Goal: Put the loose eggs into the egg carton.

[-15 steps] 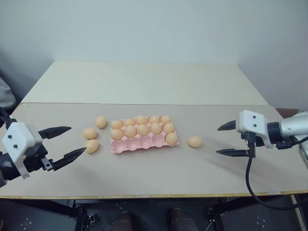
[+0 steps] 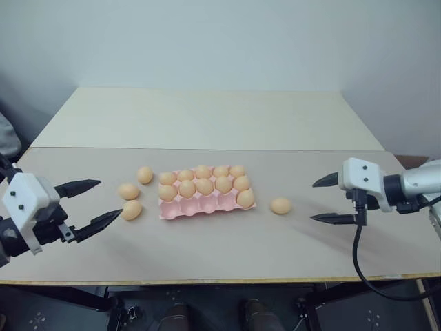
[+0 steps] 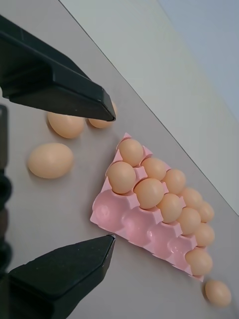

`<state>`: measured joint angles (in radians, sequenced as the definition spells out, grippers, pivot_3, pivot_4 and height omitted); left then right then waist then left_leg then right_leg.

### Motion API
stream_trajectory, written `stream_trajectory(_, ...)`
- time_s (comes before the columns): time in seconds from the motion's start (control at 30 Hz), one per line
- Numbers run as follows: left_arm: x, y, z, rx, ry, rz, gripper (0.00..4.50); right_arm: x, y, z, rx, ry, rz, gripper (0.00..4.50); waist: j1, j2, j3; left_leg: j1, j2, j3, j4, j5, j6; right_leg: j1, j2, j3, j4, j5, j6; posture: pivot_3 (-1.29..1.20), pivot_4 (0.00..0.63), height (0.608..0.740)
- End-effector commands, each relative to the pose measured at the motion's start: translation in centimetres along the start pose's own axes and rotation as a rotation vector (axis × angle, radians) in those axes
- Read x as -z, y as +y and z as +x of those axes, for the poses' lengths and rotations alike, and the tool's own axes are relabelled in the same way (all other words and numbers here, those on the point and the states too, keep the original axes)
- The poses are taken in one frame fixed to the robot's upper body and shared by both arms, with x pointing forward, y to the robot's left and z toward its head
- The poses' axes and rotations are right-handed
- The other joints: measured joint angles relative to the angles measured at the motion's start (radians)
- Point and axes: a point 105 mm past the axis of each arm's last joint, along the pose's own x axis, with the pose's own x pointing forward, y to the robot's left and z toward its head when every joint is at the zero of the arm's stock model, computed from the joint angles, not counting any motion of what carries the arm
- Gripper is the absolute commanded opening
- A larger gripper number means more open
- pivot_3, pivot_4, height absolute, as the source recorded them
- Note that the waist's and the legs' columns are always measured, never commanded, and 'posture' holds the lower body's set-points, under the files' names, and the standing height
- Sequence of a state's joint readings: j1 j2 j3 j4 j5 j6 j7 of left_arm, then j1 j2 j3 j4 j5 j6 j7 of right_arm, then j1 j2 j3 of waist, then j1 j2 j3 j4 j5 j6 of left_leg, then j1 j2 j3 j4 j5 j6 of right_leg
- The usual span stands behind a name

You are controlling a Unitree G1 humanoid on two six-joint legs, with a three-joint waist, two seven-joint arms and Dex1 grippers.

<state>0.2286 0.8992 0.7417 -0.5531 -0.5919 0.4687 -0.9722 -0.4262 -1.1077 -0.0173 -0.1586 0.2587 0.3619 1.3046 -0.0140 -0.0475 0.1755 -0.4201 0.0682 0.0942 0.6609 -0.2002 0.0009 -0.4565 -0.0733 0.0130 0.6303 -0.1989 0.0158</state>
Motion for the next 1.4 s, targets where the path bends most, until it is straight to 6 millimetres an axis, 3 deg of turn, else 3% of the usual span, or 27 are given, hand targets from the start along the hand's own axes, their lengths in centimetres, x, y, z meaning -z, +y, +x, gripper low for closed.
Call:
stream_trajectory(0.03,-0.5,0.1,-0.1,-0.005,-0.018,0.033,3.92,-1.0,-0.5,-1.2,0.039,-0.011,-0.038,4.47,0.000,0.000,0.000,0.000,0.000,0.000,0.000,0.000,0.000,0.000,0.000,0.000,0.000,0.000,0.000,0.00,0.150,0.740)
stream_trajectory(0.57,-1.1,-0.5,1.4,0.106,-0.062,0.035,3.92,-1.5,-0.8,-0.6,0.048,-0.069,-0.028,4.47,0.000,0.000,0.000,0.000,0.000,0.000,0.000,0.000,0.000,0.000,0.000,0.000,0.000,0.000,0.000,0.00,0.150,0.740)
stream_trajectory(1.07,-1.7,-0.7,2.9,0.210,-0.100,0.034,3.92,-0.2,-2.0,7.5,0.026,-0.076,0.016,4.47,-0.001,0.000,0.000,-0.001,0.000,0.000,0.000,0.000,0.000,0.000,0.001,0.000,0.000,0.006,-0.001,0.00,0.150,0.740)
stream_trajectory(1.33,-1.7,-1.0,2.8,0.206,-0.093,0.032,3.92,0.9,-1.9,9.1,-0.026,-0.047,0.027,4.47,0.000,0.000,0.000,-0.001,0.000,0.000,0.000,0.000,0.000,0.000,0.002,0.000,0.000,0.006,0.000,0.00,0.150,0.740)
stream_trajectory(1.4,-1.6,-1.1,2.8,0.202,-0.090,0.031,3.92,1.2,-1.6,9.3,-0.043,-0.032,0.033,4.10,0.000,0.000,0.000,-0.001,0.000,0.000,0.000,0.000,0.000,0.000,0.002,0.000,0.000,0.006,0.000,0.00,0.150,0.740)
